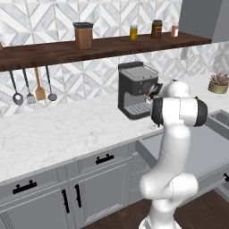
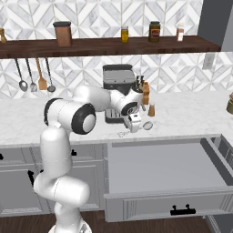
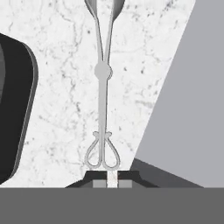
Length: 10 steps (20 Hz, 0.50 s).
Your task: Pick the tongs from the drawer and place it on the counter.
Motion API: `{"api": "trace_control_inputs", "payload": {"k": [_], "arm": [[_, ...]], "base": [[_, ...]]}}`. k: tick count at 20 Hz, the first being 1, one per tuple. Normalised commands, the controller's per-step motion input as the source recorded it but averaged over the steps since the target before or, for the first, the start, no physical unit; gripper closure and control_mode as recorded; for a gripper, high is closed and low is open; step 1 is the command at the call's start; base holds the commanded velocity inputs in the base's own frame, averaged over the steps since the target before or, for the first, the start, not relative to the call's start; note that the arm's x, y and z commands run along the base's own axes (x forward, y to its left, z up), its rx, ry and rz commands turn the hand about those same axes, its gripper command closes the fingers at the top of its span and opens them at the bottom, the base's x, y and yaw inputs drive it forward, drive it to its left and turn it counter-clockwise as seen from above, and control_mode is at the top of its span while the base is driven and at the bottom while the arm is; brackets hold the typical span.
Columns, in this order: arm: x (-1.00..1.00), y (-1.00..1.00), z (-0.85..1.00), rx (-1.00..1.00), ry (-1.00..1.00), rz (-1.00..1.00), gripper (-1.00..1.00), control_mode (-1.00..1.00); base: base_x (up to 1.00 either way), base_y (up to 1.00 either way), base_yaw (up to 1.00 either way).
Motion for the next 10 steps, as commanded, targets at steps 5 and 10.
{"api": "trace_control_inputs", "payload": {"k": [5, 10], "arm": [[-0.6, 0.01, 0.92, 0.0, -0.32, -0.17, -1.0, -1.0], [-1.0, 0.0, 0.76, -0.01, -0.56, -0.03, -1.0, -1.0]], "base": [[0.0, 0.0, 0.0], [0.0, 0.0, 0.0]]}}
